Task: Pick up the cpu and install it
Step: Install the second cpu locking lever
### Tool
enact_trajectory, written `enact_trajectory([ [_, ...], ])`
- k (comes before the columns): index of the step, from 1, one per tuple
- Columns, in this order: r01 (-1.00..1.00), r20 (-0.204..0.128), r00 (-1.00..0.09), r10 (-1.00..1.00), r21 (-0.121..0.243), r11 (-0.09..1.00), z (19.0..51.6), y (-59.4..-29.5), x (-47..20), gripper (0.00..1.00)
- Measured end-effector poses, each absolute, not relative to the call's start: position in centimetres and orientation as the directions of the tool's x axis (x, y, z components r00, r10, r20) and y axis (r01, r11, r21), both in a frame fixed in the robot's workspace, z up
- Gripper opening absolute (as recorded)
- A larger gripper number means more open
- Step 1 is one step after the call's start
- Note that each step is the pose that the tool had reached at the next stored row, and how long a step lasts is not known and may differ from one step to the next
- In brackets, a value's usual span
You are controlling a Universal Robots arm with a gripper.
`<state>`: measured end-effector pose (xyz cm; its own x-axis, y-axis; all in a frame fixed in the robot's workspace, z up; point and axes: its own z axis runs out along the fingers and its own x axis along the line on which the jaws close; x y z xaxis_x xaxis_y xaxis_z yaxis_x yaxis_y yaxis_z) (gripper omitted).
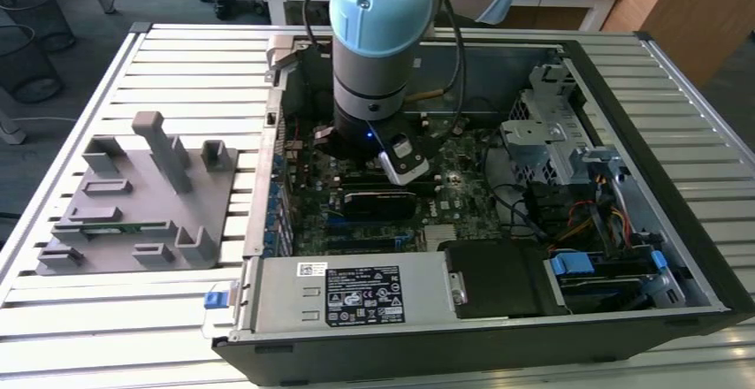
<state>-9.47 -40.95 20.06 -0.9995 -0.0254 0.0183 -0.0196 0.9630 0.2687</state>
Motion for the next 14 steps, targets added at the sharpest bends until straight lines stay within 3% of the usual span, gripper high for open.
enact_trajectory([
  [14, -0.02, 0.018, -1.0, -0.025, 0.269, 0.963, 20.53, -40.95, -9.47, 0.11],
])
